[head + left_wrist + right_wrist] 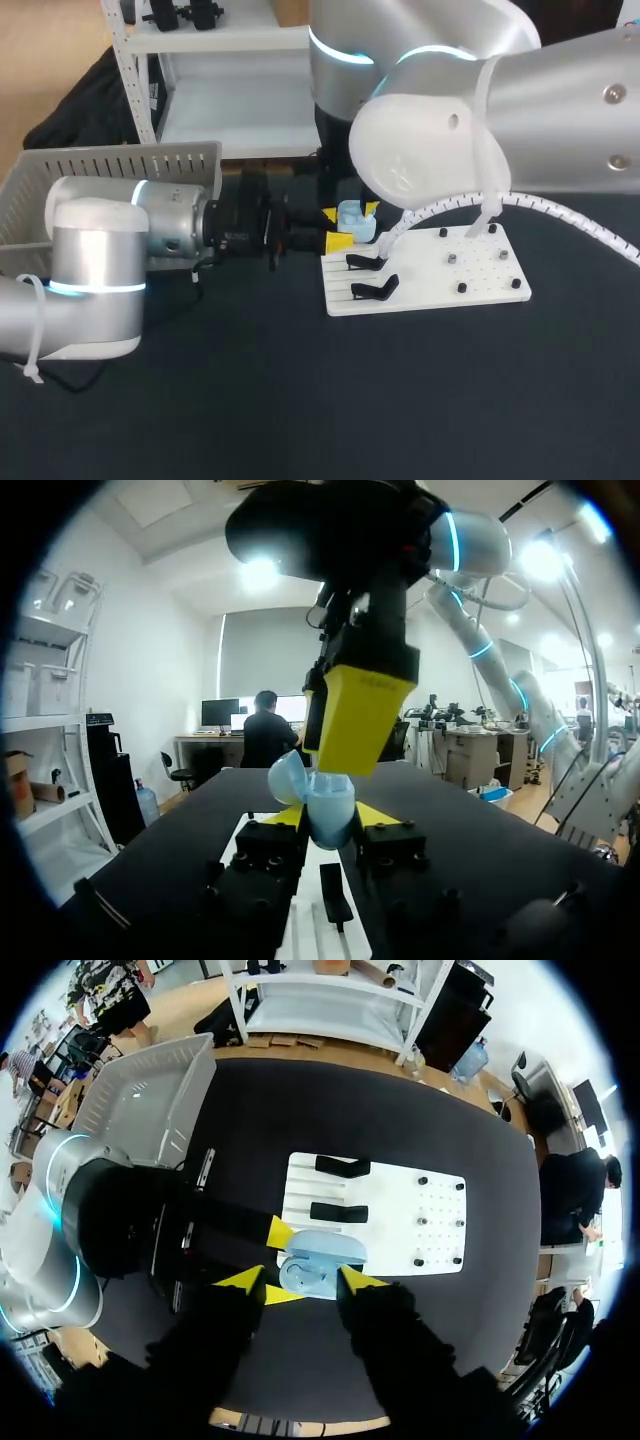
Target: Pick up each earbud case from the left stands, insert the matching earbuds, close the lid, and place the case in the box.
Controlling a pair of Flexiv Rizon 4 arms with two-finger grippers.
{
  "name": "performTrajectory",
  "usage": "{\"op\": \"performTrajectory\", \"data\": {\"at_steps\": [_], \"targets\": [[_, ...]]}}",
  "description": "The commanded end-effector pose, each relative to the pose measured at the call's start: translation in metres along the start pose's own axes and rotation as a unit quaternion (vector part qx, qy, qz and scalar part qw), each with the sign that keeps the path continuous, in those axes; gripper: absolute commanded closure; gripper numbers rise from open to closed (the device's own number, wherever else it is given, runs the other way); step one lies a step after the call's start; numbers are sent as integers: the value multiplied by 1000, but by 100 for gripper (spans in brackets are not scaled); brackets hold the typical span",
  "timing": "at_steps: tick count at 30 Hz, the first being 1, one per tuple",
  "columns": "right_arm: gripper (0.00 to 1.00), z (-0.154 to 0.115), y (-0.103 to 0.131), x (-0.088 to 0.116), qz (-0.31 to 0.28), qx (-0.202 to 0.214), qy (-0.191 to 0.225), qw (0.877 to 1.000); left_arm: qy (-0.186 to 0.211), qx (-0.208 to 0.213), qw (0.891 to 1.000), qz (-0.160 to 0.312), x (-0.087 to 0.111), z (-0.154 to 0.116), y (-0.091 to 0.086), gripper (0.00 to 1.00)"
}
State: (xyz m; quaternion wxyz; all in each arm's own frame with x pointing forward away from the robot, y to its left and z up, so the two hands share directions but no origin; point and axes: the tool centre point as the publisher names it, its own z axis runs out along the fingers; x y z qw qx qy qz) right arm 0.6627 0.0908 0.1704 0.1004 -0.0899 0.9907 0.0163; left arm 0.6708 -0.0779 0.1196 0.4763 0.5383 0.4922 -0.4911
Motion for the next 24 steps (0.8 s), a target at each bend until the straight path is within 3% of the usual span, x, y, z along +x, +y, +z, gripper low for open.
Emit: {"op": "performTrajectory", "data": {"at_steps": [1, 7, 16, 24], "targets": [[11, -16, -5, 5, 6, -8, -15, 1000, 0, -3, 1000, 1, 0, 0, -2, 100], [0, -29, -24, -12, 37, -3, -31, 999, 0, -3, 1000, 1, 0, 0, -2, 100], [0, -11, -63, -41, 85, 32, -21, 996, 0, -3, 1000, 1, 0, 0, -2, 100], [0, 5, -77, -47, 98, 37, -6, 994, 0, -3, 1000, 1, 0, 0, -2, 100]]}}
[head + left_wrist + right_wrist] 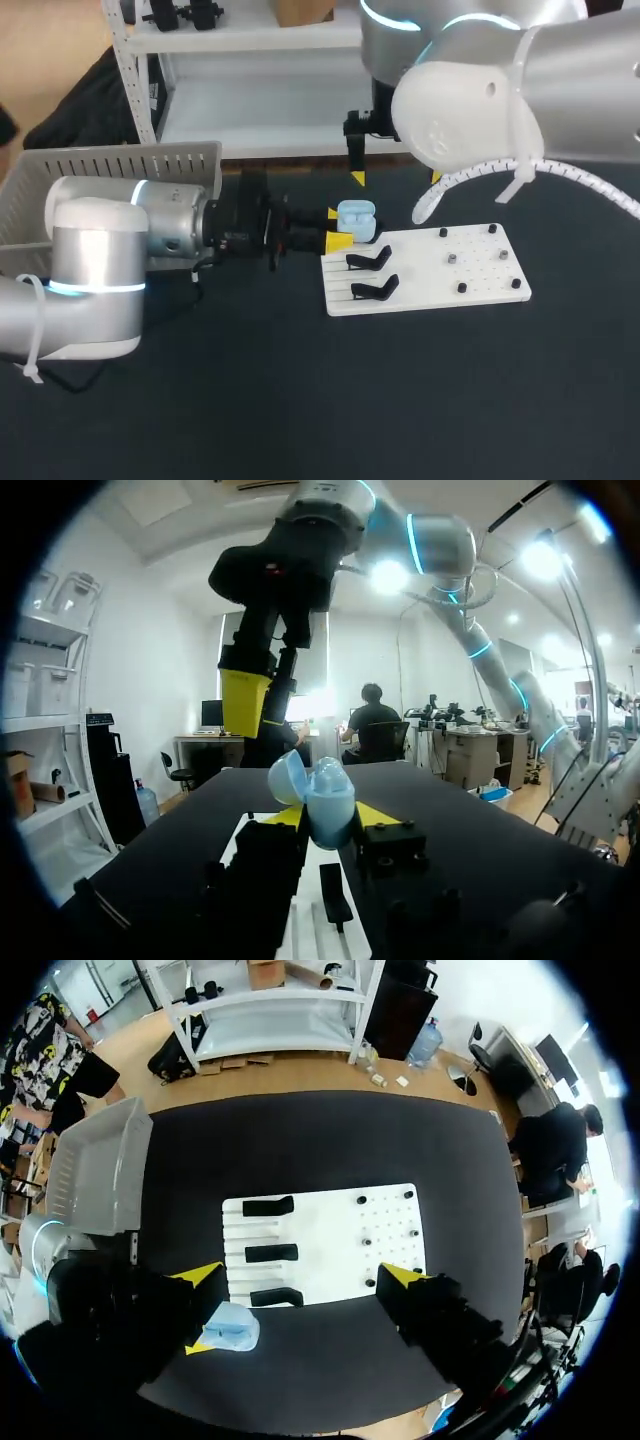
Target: Pick up each earbud case from the left stands, insert the matching earbuds, close the lid, and place the case in the box.
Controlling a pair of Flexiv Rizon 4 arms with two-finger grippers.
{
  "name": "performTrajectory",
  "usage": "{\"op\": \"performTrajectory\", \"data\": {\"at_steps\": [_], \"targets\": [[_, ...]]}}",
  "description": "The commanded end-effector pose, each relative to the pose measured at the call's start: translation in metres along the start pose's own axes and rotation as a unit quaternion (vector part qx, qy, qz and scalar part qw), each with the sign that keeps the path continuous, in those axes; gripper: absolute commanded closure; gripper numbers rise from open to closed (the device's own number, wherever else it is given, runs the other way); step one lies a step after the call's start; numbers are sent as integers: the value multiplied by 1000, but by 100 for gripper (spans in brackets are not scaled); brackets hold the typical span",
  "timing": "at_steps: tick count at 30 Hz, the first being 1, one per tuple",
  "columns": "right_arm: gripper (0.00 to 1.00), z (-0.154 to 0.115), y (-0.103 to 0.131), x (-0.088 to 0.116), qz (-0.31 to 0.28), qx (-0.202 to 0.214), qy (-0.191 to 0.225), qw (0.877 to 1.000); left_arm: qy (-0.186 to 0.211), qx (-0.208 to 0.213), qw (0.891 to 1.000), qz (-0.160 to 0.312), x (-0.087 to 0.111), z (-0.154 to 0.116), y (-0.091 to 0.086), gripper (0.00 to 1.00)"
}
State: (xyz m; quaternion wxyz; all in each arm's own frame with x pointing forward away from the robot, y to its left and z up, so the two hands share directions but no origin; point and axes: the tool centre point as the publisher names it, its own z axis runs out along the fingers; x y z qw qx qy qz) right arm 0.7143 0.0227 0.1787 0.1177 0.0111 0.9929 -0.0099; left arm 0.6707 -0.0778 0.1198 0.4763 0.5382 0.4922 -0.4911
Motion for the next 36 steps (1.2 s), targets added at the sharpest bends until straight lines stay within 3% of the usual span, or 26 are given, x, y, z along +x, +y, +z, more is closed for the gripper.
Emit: {"op": "performTrajectory", "data": {"at_steps": [1, 28, 31, 36], "targets": [[0, 8, 1, -7, 1, 0, 12, 1000, 0, -3, 1000, 1, 0, 0, -2, 100], [0, 4, 6, 37, -13, -14, 64, 998, 0, -3, 1000, 1, 0, 0, -2, 100], [0, -3, 2, 34, -1, -19, 36, 999, 0, -3, 1000, 1, 0, 0, -2, 100], [0, -28, -13, 25, 23, -43, -45, 998, 0, -3, 1000, 1, 0, 0, -2, 100]]}}
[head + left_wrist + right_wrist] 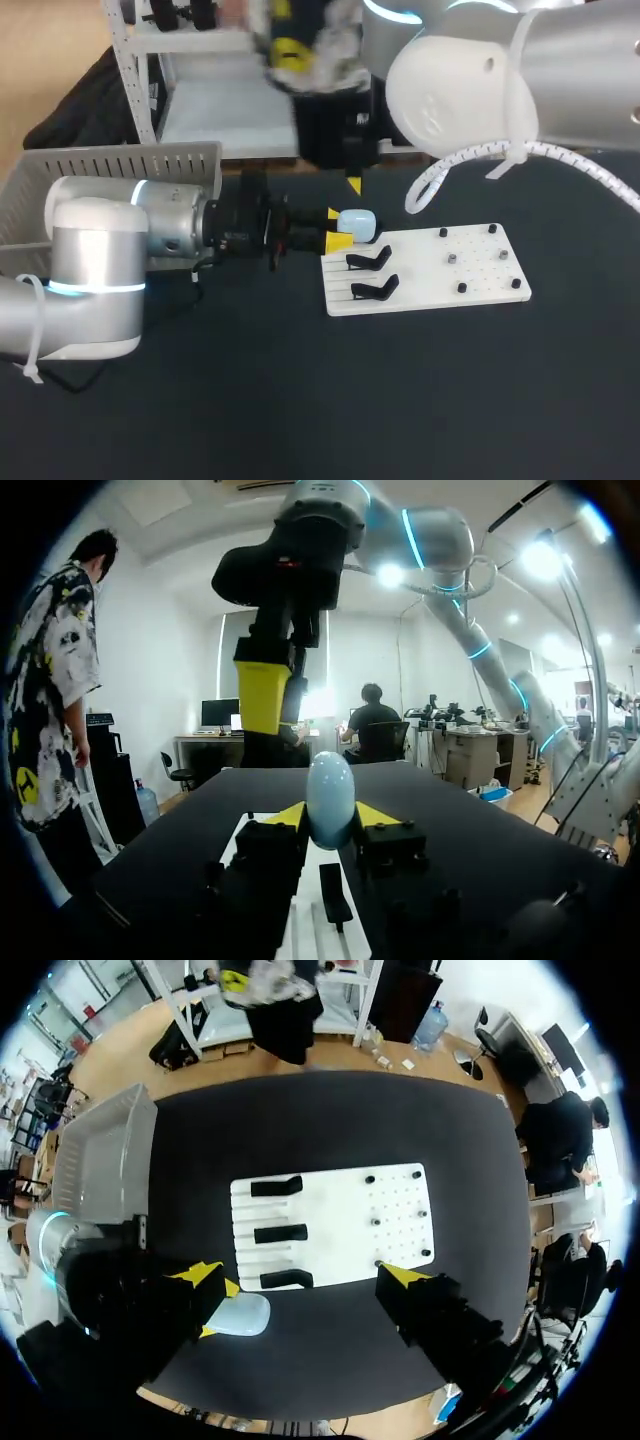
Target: Pick up each earbud case from the left stands, insert the matching earbuds, close the lid, and place the case in the box.
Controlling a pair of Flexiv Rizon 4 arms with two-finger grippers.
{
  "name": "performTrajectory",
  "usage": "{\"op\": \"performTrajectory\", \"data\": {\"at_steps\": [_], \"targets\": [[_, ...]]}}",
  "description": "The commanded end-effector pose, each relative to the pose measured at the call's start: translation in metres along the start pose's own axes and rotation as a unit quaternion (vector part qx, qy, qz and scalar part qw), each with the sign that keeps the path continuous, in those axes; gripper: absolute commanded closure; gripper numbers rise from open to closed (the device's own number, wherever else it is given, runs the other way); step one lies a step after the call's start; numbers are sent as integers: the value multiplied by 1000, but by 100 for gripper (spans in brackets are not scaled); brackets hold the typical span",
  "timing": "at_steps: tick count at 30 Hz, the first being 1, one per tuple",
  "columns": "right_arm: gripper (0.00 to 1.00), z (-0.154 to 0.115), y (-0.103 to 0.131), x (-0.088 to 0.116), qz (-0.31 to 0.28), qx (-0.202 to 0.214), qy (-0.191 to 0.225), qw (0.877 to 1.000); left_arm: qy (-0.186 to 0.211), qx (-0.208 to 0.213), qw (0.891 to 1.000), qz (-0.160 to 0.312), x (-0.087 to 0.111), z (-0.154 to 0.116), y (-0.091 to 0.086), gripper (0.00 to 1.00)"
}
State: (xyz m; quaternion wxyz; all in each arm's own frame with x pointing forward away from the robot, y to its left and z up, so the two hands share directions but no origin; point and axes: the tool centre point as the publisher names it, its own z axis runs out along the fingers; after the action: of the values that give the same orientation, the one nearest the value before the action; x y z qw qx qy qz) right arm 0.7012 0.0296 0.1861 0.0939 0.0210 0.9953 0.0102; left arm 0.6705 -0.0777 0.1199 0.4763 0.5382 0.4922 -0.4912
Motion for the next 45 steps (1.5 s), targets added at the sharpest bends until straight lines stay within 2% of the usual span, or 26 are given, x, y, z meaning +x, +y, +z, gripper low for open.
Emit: {"op": "performTrajectory", "data": {"at_steps": [1, 6, 14, 20, 22, 25, 27, 32, 36, 39, 45], "targets": [[0, -23, -22, 14, 9, -33, -81, 996, 0, -3, 1000, 1, 0, 0, -2, 100], [0, -42, -40, 18, 19, -60, -124, 990, 13, -33, 999, 18, -13, -26, 4, 100], [0, -44, -43, 19, 22, -64, -125, 990, 48, -121, 990, 49, -39, -92, 21, 100], [0, -44, -43, 19, 22, -64, -125, 990, 63, -185, 980, 29, -34, -137, 48, 100], [0, -44, -43, 19, 22, -64, -125, 990, 52, -210, 976, 10, -30, -150, 59, 100], [0, -44, -43, 19, 22, -64, -125, 990, 57, -258, 964, -16, -23, -172, 75, 100], [0, -44, -43, 19, 22, -64, -125, 990, 76, -294, 952, -25, -19, -189, 84, 100], [0, -44, -43, 19, 22, -64, -125, 990, 119, -381, 916, -36, -16, -238, 100, 100], [0, -44, -43, 19, 22, -64, -125, 990, 144, -433, 889, -49, -12, -270, 109, 100], [0, -44, -43, 19, 22, -64, -125, 990, 157, -452, 876, -58, -9, -284, 116, 100], [0, -44, -43, 19, 22, -64, -125, 990, 170, -461, 868, -73, 3, -293, 133, 100]]}}
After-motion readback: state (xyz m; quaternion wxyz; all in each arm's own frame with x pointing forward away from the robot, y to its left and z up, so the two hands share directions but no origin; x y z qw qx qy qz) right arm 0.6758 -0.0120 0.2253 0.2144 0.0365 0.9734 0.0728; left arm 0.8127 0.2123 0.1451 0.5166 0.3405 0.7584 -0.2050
